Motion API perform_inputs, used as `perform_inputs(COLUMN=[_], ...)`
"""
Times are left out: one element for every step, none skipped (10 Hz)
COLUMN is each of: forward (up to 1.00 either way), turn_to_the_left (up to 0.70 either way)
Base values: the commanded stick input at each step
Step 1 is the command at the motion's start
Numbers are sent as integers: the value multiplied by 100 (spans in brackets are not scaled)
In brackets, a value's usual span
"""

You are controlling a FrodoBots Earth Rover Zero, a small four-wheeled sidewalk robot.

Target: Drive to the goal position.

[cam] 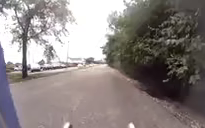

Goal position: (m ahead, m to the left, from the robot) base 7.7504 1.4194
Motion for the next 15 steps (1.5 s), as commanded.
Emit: perform_inputs(forward=[60,60,60,60,60,60,60,60,60,60,60,60,60,60,60], turn_to_the_left=[0,0,0,0,0,0,0,0,0,0,0,0,0,0,0])
